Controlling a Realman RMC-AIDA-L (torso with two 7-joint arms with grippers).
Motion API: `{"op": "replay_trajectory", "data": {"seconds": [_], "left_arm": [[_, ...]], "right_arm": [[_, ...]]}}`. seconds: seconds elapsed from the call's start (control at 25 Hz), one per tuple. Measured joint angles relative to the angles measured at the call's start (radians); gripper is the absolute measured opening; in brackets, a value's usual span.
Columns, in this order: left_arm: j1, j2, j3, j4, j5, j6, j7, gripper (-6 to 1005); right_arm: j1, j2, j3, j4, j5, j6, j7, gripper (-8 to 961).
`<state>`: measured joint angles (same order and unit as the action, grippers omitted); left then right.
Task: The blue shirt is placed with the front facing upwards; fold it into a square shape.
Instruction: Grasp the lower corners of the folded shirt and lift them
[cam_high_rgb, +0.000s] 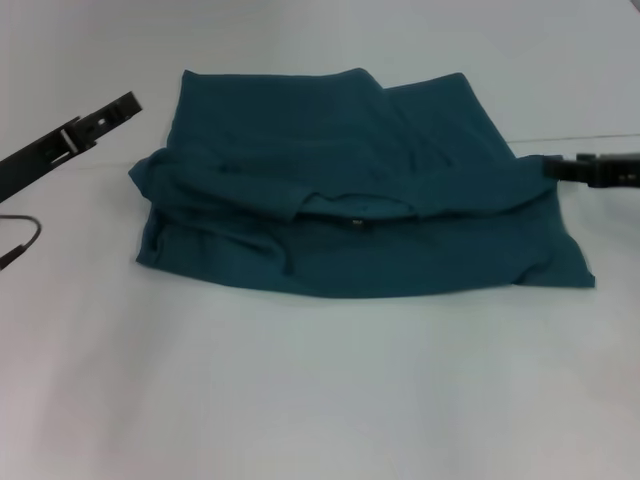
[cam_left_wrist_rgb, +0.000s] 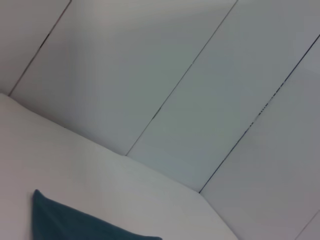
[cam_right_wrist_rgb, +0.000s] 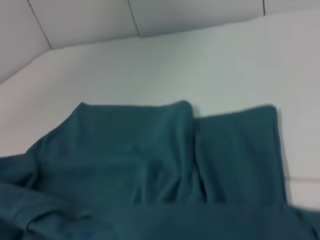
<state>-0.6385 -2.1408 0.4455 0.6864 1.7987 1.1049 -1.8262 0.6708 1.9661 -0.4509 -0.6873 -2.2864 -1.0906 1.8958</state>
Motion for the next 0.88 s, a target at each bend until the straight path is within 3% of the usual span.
{"op": "replay_trajectory", "data": {"seconds": [0.24, 0.52, 0.88], "left_arm": [[0.044, -0.002, 0.022, 0.018, 0.010, 0.027, 0.000, 856], [0.078, -0.007, 0.064, 0.031, 0.045, 0.033, 0.004, 857], [0.105, -0.014, 0.067, 0.030, 0.064, 0.047, 0.021, 858]], "right_arm": [[-0.058, -0.012, -0.007, -0.026, -0.044, -0.082, 0.109, 615], [-0.067, -0.019, -0.023, -0.018, -0.162, -0.090, 0.201, 614], [-0.063, -0.011, -0.060, 0.062, -0.167, 0.024, 0.199, 615]]}}
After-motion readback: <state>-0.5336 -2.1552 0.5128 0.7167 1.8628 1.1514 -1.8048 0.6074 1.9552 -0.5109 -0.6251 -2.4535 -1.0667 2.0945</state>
